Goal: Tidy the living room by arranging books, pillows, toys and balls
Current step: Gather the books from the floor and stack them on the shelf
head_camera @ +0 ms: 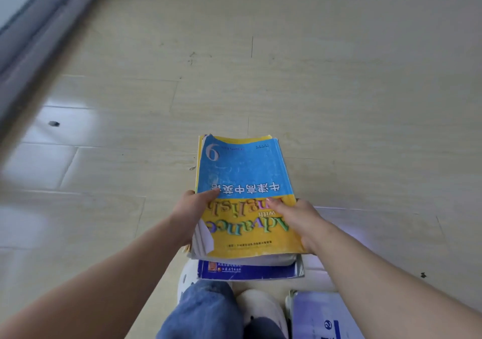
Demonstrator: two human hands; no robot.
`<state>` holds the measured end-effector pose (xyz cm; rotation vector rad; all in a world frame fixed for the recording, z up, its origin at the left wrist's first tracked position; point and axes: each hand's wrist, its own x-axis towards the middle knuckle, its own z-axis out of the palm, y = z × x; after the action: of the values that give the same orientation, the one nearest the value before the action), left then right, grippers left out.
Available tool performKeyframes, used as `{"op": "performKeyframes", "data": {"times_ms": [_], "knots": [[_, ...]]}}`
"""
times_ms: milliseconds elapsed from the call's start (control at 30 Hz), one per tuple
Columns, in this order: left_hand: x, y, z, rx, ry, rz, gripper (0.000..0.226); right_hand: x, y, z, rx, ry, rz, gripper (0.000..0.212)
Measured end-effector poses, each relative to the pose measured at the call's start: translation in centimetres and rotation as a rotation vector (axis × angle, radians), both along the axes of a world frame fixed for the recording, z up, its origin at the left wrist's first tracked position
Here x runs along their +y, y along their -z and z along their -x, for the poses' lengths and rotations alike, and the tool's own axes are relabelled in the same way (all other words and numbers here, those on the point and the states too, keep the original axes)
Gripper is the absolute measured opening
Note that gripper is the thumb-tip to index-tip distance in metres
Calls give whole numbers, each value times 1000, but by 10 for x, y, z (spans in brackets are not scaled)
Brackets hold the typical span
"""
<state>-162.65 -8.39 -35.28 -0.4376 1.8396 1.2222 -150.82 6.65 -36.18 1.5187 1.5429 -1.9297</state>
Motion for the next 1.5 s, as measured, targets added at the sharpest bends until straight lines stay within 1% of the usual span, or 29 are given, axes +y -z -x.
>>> {"op": "performKeyframes", "data": {"times_ms": [167,300,467,567,700,867,967,1100,1233,1367,1433,1500], "knots": [[-43,-73,-25,64,-19,-15,31,-29,-67,-19,84,-126,5,32],[-83,-127,-59,112,-63,-24,33,-58,-123,-47,167,-203,9,31],[-131,-200,-110,191,-121,-39,30,-96,-198,-89,255,-273,18,12],[-161,-245,-143,229,-167,-59,24,-122,-243,-114,287,-339,6,11],[-200,-288,-177,289,-221,-84,24,-154,-290,-134,319,-440,-24,14],[-250,-319,-206,296,-308,-145,23,-196,-327,-142,345,-563,-20,13],[-289,-335,-214,322,-388,-117,27,-230,-346,-138,364,-653,17,14],[-350,-355,-220,438,-501,-90,35,-283,-374,-128,411,-784,22,12],[-403,-384,-239,547,-647,-105,17,-337,-396,-118,477,-938,51,14],[-460,-405,-269,633,-846,-108,13,-395,-413,-115,574,-1099,80,21],[-483,-413,-286,666,-950,-106,14,-422,-419,-117,629,-1161,126,25],[-504,-421,-306,747,-1064,-66,15,-448,-422,-120,700,-1219,178,28]]}}
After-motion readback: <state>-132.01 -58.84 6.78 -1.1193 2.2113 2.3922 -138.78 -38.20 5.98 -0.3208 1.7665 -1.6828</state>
